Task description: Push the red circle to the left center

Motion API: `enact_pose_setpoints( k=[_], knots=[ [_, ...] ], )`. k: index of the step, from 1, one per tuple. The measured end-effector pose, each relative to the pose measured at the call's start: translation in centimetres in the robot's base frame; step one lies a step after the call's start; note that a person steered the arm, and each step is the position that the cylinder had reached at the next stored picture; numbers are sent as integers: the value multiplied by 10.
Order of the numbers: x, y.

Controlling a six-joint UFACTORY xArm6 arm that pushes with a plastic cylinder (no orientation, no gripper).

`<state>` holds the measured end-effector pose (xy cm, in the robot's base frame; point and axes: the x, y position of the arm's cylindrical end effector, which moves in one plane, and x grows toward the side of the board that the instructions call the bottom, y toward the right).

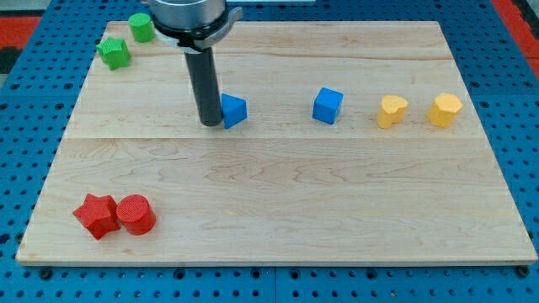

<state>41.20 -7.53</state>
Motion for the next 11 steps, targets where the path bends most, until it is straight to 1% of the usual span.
enact_pose_setpoints(
  k=[1, 2, 3, 4, 5, 6, 7, 8, 9, 10, 11],
  knots=[
    [1, 7],
    [27, 10],
    [107, 10],
    [175, -18],
    [193, -73],
    [157, -100],
    [114, -100],
    [97, -97],
    [106, -87],
    [63, -115],
    [49, -117]
  ],
)
